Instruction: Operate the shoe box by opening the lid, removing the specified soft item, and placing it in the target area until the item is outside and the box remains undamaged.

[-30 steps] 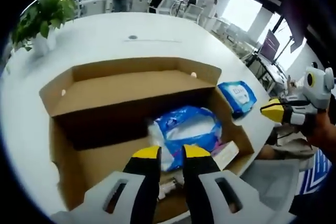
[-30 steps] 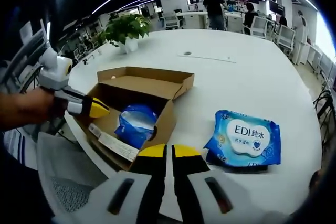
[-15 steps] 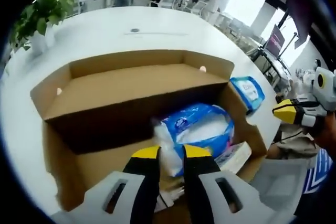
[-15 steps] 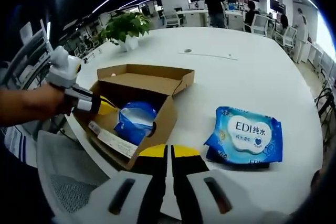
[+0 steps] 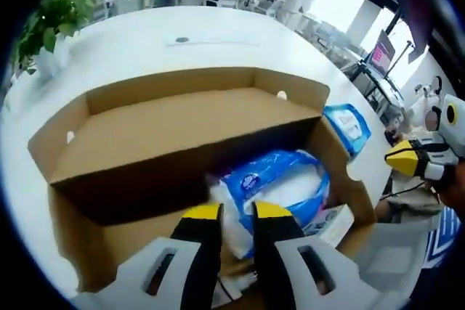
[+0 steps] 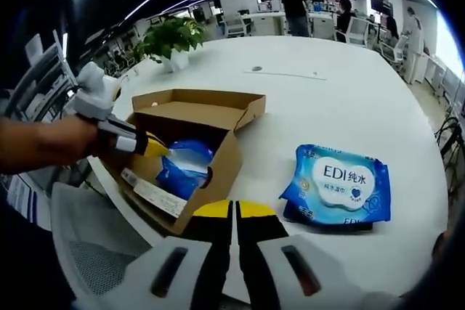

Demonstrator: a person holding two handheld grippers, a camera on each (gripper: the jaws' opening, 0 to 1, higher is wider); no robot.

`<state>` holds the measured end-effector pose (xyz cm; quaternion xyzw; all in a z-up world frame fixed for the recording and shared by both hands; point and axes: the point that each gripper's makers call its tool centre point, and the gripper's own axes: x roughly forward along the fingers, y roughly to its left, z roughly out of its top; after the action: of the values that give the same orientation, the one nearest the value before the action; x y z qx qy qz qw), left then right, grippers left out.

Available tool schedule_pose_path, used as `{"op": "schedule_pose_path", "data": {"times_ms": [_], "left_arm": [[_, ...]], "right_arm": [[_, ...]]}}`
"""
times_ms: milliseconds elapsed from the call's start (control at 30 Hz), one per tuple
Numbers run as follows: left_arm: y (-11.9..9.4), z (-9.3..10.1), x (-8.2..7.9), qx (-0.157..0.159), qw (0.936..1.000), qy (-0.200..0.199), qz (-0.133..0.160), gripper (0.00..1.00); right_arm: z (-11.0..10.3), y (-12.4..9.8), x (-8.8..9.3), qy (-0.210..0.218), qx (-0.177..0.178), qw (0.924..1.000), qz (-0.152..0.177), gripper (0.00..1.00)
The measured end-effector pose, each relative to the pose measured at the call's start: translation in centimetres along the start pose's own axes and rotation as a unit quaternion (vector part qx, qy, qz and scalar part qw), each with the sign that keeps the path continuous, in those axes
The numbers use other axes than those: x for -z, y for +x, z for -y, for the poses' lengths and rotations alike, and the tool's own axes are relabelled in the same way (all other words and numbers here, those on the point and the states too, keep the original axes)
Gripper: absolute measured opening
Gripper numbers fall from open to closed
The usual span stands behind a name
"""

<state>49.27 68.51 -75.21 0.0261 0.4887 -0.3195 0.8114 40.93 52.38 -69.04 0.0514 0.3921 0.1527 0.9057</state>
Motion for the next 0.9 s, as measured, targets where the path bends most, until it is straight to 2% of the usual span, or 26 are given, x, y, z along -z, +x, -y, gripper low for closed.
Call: {"op": "schedule_pose_path", "data": {"times_ms": [200, 267, 300, 633, 900], "left_arm": [[0.4, -0.5, 0.3, -0.009, 0.9999, 0.011, -0.008, 0.12], [0.5, -0.5, 0.3, -0.009, 0.9998, 0.013, -0.01, 0.04], [0.5, -0.1, 0.4, 0.004, 0.9998, 0.015, -0.016, 0.0], [-0.1, -1.0, 0.7, -0.008, 0.9998, 0.013, -0.009, 0.0], [-1.3, -3.1, 1.5, -0.015, 0.9999, 0.0, -0.007, 0.0]], "right_arm": [[0.2, 0.2, 0.2, 0.004, 0.0, 1.0, -0.002, 0.0], [0.3, 0.3, 0.3, 0.005, 0.0, 1.0, -0.003, 0.0], [0.2, 0.3, 0.3, 0.006, -0.001, 1.0, -0.003, 0.0], [0.2, 0.8, -0.5, -0.001, -0.002, 1.0, 0.001, 0.0], [-1.2, 1.8, -1.3, -0.01, -0.014, 0.9999, -0.001, 0.0]]}}
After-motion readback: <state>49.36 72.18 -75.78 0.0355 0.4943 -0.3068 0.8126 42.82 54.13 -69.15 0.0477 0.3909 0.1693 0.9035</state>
